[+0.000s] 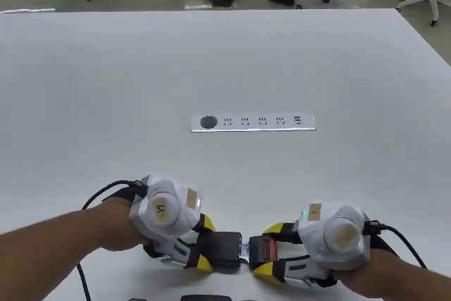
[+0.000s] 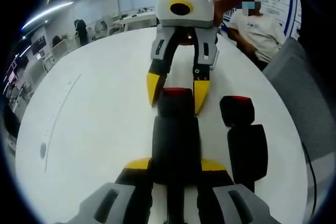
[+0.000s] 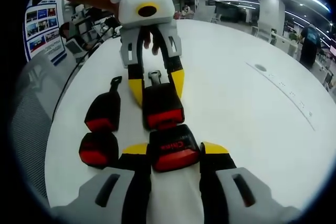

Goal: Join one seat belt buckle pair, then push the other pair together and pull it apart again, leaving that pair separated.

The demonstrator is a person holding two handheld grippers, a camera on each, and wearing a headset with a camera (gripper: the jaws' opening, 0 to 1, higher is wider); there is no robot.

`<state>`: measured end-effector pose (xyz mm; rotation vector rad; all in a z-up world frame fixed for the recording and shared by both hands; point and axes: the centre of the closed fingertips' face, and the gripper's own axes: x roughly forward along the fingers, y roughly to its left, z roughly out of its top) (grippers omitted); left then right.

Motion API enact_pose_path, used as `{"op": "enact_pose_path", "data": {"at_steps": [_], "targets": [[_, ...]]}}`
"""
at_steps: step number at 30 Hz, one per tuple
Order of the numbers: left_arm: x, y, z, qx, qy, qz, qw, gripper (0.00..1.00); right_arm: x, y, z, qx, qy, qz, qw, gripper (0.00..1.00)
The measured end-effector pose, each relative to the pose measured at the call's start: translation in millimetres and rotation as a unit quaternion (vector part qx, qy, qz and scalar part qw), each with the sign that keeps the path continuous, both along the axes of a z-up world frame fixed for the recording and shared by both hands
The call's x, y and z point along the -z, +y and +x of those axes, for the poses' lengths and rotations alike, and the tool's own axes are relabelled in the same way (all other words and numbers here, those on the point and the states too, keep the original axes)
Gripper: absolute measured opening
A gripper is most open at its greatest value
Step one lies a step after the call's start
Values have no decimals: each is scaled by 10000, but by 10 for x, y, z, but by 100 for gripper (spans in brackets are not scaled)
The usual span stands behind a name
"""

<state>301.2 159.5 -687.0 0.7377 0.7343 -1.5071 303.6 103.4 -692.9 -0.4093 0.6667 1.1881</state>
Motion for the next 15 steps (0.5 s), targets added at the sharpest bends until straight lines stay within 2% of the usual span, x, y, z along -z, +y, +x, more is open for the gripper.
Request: {"op": "enact_pose_path", "data": {"at_steps": [3, 15], "targets": [[-4, 8, -4, -10, 14, -19, 10000, 33, -12, -9, -14, 9, 24, 52, 10000, 34], [-11, 6, -17, 37, 4, 12, 10000, 33, -24, 26, -12, 31, -2, -31, 10000, 34]]}}
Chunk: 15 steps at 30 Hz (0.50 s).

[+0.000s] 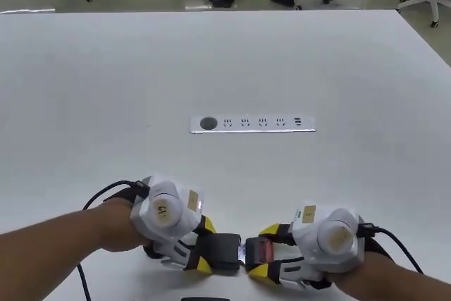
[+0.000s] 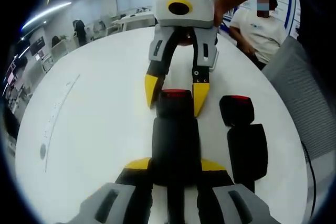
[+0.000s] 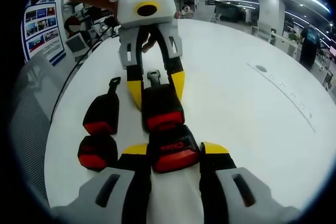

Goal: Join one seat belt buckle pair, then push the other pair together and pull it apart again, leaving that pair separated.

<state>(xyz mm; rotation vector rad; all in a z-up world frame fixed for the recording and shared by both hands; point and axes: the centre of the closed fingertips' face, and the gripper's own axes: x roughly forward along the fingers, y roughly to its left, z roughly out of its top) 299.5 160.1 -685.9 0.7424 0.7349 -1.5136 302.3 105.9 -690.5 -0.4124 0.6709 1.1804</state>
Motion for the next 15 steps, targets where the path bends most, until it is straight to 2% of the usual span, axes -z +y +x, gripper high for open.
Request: {"op": "enact_pose_path", "data": {"at_steps": [15], "targets": [[27, 14, 14, 7, -15, 58, 10000, 33, 12, 1, 0, -112, -113, -188, 9997, 34]]}}
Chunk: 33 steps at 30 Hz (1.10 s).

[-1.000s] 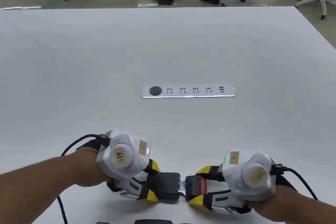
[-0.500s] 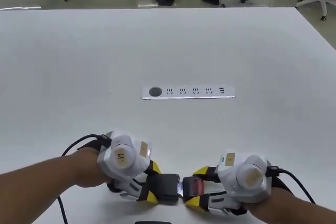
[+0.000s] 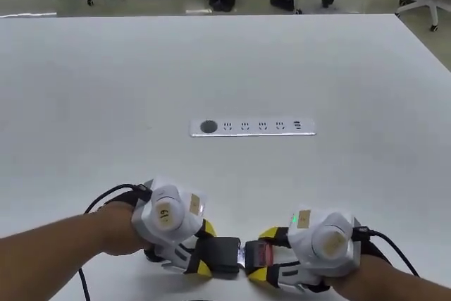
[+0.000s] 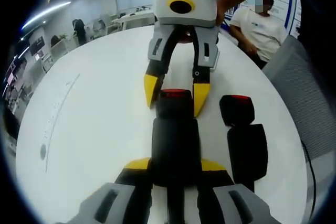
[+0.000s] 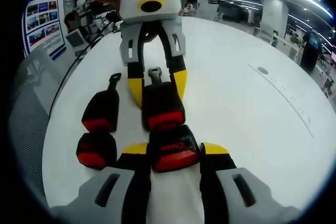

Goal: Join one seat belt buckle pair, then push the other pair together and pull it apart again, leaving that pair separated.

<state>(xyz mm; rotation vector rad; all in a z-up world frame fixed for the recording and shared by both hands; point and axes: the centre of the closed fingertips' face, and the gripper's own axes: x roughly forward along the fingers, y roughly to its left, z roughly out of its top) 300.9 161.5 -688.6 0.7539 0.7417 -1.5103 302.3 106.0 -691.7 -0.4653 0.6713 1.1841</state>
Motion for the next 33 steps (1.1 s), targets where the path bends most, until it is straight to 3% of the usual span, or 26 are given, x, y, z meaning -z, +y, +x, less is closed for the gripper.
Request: {"op": "enact_pose_path", "data": {"at_steps": [17, 23, 33], "targets": [[3, 5, 0, -88, -2, -26, 10000, 33, 12, -44, -7, -60, 2, -81, 9999, 35], [-2, -2, -3, -85, 14, -47, 10000, 33, 11, -176, -25, -63, 22, -100, 9999, 35], [3, -3, -2, -83, 7, 2, 10000, 34, 16, -216, -47, -113, 6, -57, 9999, 35]]}}
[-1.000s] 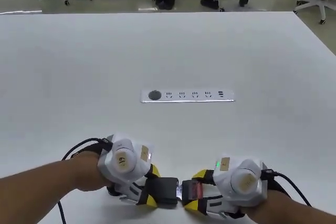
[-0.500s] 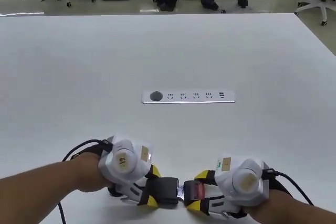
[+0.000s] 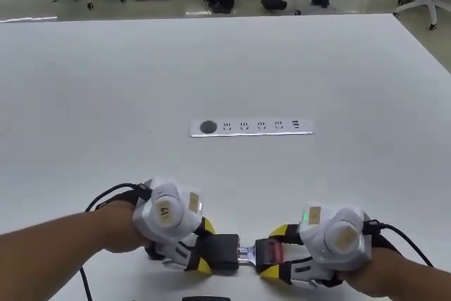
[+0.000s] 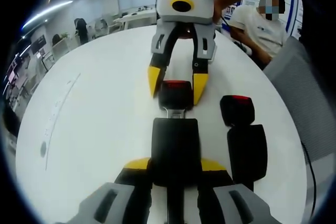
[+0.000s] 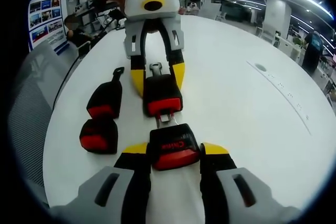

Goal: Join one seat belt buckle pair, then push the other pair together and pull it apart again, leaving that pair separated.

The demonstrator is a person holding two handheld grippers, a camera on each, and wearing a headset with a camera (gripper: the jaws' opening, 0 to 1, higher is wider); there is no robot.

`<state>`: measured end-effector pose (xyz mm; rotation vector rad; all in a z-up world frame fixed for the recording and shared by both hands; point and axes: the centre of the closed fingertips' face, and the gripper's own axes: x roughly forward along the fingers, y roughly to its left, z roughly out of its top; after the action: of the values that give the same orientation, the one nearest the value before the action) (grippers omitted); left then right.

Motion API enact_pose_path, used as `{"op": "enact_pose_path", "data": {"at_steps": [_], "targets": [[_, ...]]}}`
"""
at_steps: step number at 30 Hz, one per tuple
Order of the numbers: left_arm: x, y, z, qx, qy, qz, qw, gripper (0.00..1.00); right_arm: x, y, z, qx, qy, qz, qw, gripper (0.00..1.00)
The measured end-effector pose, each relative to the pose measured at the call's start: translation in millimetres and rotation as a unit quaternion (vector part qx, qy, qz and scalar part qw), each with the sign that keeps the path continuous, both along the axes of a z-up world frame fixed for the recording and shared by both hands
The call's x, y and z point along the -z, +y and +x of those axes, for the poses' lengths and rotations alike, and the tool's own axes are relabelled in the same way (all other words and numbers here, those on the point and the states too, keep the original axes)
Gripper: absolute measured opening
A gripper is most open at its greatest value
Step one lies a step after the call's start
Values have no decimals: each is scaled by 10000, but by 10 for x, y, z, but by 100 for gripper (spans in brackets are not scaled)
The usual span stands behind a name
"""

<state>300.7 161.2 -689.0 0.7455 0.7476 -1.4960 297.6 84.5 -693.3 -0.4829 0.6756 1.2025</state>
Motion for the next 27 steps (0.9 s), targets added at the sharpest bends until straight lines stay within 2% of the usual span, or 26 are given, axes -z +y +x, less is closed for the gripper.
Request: {"op": "enact_pose_path", "data": {"at_steps": [13, 27], "targets": [[-2, -2, 0, -27, 15, 0, 10000, 34, -8, -324, -62, 117, 21, -39, 9999, 35], [-5, -1, -5, -43, 40, 17, 10000, 34, 34, -622, -41, 218, 61, -151, 9996, 35]]}}
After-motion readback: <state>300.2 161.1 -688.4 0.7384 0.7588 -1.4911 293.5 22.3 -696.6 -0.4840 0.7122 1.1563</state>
